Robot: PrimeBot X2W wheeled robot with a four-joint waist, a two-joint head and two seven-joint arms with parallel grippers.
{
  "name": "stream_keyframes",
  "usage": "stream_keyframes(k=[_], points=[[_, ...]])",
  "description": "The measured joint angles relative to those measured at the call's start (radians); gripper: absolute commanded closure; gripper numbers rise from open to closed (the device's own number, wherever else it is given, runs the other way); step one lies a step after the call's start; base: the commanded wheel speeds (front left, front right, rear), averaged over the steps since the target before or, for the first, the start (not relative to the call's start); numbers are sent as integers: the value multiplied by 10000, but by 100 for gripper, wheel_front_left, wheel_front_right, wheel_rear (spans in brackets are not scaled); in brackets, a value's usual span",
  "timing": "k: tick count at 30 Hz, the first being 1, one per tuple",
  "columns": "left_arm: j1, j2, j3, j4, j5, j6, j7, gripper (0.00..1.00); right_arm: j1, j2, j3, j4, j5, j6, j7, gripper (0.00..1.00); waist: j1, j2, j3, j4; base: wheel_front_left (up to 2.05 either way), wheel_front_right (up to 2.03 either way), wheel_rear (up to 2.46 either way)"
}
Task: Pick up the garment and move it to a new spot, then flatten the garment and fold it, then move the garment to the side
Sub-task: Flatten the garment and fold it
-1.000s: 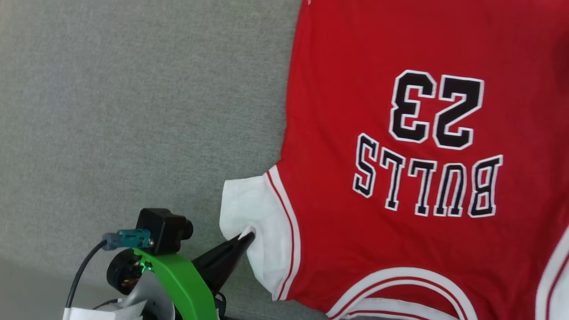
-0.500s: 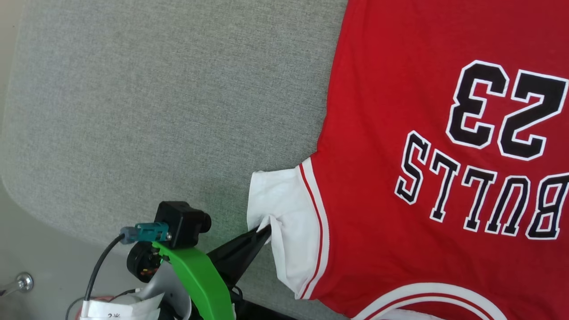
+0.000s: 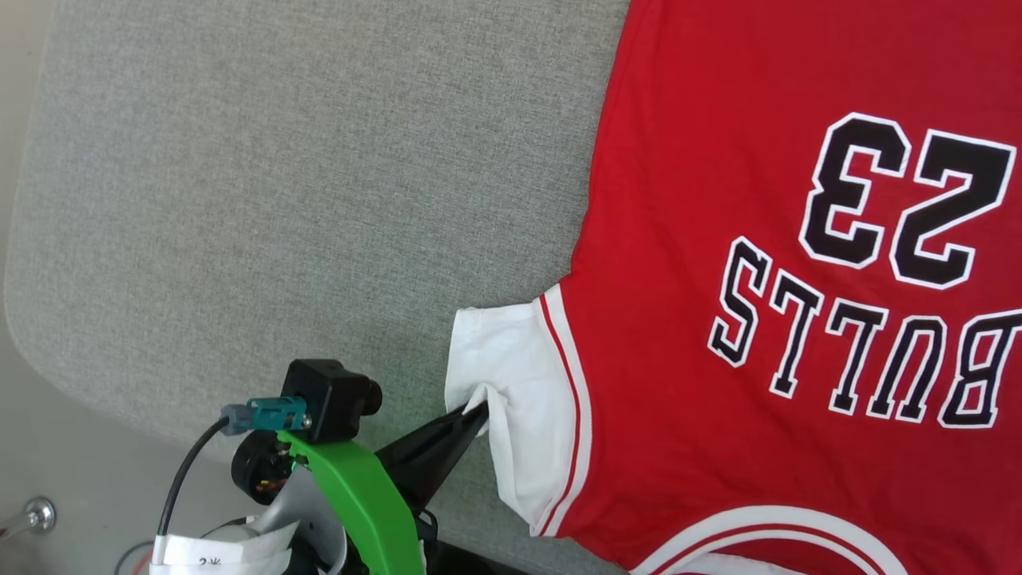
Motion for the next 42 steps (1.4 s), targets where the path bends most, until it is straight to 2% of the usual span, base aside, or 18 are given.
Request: stream_keyframes(k=[8, 12, 18, 30, 42], points=[[-26, 94, 73, 77, -12, 27, 102, 100, 906, 17, 109, 330, 263, 0, -577, 100, -1, 0, -655, -299, 0, 0, 0], [-68, 146, 182, 357, 136, 382, 86, 100, 1636, 50, 159, 431, 476, 0, -982, 100, -1, 0, -1128, -520, 0, 0, 0], [-49, 61, 67, 683, -21, 401, 132, 100, 2848, 58, 320, 420, 888, 0, -1381, 100, -1, 0, -1930, -896, 0, 0, 0], [711, -15, -12, 1250, -504, 502, -19, 100, 6302, -42, 395, -374, 1835, 0, -2364, 100, -1, 0, -3855, -1701, 0, 0, 0], [1567, -40, 376, 1457, -905, 761, -633, 100, 9340, -71, -886, -1120, 2050, 2, -3039, 100, -2, 1, -5405, -2595, 0, 0, 0]])
